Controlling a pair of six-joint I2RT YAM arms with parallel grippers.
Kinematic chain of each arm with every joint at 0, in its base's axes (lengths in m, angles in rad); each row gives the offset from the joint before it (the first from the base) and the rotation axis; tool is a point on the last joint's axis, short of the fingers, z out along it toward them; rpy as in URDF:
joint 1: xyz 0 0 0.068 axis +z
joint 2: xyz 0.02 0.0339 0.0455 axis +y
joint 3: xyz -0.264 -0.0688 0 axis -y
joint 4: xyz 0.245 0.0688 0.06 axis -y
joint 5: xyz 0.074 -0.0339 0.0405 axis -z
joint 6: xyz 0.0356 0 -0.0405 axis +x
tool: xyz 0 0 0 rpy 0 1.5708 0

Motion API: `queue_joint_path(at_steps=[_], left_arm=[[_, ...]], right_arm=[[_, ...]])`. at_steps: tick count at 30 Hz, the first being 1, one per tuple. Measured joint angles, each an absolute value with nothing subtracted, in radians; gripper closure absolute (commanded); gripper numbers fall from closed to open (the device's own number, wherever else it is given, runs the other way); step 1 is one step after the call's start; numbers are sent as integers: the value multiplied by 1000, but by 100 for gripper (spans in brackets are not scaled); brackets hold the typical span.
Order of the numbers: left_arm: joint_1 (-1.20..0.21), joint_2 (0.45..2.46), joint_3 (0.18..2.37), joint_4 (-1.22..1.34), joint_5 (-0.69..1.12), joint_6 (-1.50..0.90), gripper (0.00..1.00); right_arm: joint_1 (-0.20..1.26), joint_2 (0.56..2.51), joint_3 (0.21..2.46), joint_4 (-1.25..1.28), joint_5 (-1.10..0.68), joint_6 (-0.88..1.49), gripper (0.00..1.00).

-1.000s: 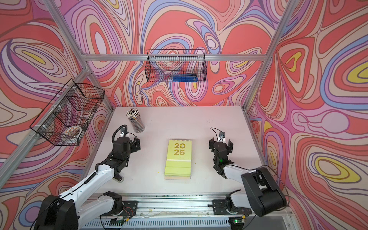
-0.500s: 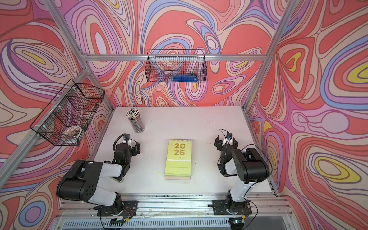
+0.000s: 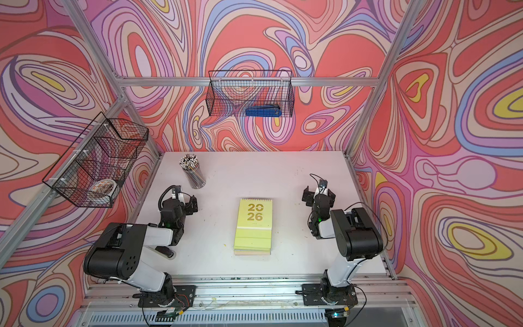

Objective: Stack the calendars
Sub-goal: Reset both arms

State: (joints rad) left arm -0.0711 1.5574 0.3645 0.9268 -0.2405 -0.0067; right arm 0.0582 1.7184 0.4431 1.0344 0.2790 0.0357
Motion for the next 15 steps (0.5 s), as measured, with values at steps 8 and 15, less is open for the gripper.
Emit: queue_joint_path(at_steps=[8, 15], left_arm=[[-71, 1557, 364, 923, -244, -12, 0], [-71, 1557, 364, 923, -244, -12, 0]], right_arm=[[58, 1718, 443, 1021, 279, 36, 1], [58, 1718, 443, 1020, 279, 36, 1]])
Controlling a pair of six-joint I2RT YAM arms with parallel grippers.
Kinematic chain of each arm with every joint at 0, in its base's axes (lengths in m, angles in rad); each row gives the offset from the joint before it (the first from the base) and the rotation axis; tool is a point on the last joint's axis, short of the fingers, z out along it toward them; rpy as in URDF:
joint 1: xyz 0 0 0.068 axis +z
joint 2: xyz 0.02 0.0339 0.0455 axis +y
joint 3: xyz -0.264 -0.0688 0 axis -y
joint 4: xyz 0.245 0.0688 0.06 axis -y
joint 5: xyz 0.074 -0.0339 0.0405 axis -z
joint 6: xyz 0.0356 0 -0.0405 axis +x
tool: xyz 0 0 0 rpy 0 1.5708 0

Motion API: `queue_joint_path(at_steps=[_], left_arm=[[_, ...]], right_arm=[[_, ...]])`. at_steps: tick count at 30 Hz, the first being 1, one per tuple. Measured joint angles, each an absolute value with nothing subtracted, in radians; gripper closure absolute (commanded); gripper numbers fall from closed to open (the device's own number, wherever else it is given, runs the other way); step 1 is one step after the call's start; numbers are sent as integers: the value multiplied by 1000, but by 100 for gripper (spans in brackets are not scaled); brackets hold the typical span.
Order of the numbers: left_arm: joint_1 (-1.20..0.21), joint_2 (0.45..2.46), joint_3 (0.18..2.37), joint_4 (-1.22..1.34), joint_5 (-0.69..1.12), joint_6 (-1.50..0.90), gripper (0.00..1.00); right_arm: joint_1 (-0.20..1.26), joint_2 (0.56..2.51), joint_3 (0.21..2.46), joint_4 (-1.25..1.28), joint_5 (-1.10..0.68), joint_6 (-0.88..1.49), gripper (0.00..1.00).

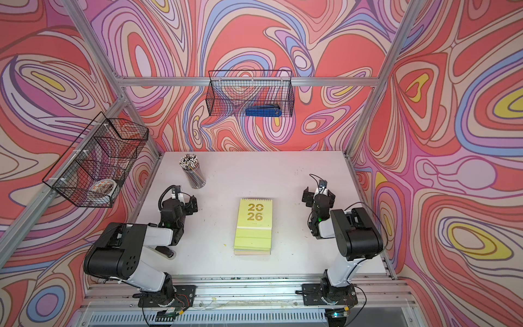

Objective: Stack the calendars
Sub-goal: Reset both arms

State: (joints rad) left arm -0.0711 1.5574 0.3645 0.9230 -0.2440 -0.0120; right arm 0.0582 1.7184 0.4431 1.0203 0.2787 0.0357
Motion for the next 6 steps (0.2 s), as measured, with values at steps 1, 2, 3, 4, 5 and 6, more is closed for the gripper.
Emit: queue_joint_path(at_steps=[1, 2, 3, 4, 5, 6], left_arm=[[-71, 1557, 364, 922, -244, -12, 0], [-71, 1557, 364, 921, -244, -13, 0], [-70, 1557, 364, 917, -244, -14, 0], [-70, 1557, 364, 915, -244, -15, 0], [-70, 1557, 364, 915, -243, -17, 0], [-69, 1557, 364, 915, -243, -19, 0]], right_arm=[[58, 1718, 443, 1020, 279, 36, 1], [58, 1718, 443, 1020, 279, 36, 1], [58, 1718, 443, 1020, 279, 36, 1], [58, 1718, 443, 1020, 279, 36, 2], [58, 1718, 443, 1020, 279, 36, 2], [58, 1718, 443, 1020, 279, 36, 1]])
